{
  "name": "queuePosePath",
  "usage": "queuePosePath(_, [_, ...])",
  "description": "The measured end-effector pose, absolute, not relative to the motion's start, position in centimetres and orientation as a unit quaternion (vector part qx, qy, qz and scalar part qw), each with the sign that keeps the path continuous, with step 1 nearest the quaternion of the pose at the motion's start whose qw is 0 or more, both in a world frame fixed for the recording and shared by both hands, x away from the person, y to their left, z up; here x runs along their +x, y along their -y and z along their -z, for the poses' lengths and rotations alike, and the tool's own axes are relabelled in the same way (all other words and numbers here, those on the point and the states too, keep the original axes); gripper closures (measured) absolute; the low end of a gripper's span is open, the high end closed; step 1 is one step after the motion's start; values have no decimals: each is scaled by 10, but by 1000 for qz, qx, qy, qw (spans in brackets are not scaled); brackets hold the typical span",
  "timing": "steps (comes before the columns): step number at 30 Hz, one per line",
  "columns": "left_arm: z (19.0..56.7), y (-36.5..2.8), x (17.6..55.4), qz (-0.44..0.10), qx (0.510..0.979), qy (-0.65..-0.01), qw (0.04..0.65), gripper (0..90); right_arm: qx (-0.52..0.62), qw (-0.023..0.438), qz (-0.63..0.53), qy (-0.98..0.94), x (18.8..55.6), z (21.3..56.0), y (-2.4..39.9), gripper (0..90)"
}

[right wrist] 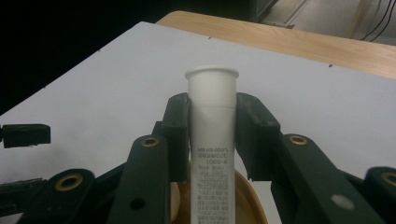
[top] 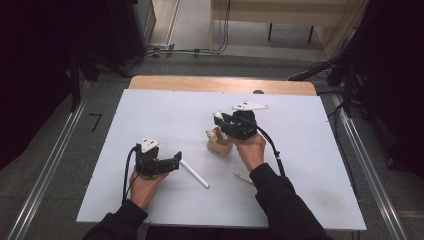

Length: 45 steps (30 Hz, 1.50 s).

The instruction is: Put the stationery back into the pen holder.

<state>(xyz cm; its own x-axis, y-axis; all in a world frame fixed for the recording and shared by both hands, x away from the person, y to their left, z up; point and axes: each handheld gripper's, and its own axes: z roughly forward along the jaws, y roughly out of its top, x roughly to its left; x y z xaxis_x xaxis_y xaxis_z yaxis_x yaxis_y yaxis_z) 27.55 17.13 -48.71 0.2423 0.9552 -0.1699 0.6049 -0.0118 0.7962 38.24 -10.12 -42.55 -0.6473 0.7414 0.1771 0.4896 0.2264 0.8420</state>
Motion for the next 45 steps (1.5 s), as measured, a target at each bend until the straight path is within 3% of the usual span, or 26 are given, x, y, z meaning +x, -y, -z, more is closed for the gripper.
queuePosePath(7, [487, -171, 275, -217, 677, -575, 404, 75, 402, 124, -474, -773, 383, 434, 102, 638])
queuePosePath(9, [487, -171, 275, -217, 677, -576, 404, 75, 404, 123, -474, -772, 383, 434, 103, 547])
queuePosePath(16, [487, -171, 275, -218, 679, -574, 402, 75, 405, 111, -477, -772, 382, 431, 111, 475])
queuePosePath(45, [487, -171, 275, -219, 677, -576, 403, 75, 391, 125, -476, -778, 357, 430, 138, 301])
